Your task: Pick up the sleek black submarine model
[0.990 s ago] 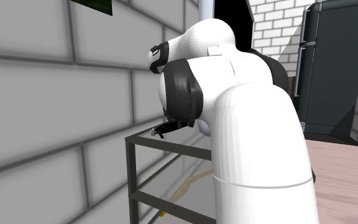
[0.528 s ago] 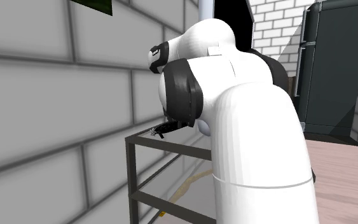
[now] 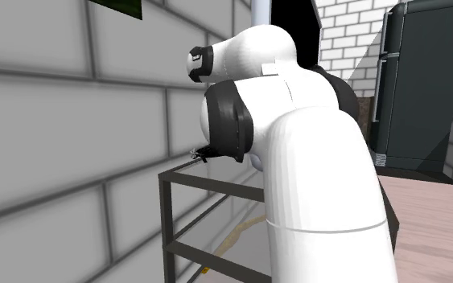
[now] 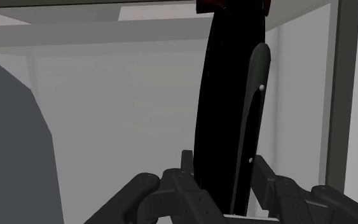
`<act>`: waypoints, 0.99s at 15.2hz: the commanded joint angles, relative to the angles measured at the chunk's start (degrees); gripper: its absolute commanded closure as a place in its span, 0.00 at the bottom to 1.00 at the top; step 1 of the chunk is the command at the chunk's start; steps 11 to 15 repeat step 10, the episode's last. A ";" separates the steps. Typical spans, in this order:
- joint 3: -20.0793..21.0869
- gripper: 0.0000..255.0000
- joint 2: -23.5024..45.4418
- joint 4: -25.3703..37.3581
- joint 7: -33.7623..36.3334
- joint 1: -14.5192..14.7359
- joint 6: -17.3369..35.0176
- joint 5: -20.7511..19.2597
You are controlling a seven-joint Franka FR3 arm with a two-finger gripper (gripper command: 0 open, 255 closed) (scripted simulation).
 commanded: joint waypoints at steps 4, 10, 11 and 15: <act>-0.06 1.00 2.67 8.00 0.11 -0.87 -5.36 0.73; 0.01 1.00 6.31 17.18 0.35 -2.09 -10.92 1.73; 0.01 1.00 6.31 17.18 0.35 -2.09 -10.92 1.73; 0.01 1.00 6.31 17.18 0.35 -2.09 -10.92 1.73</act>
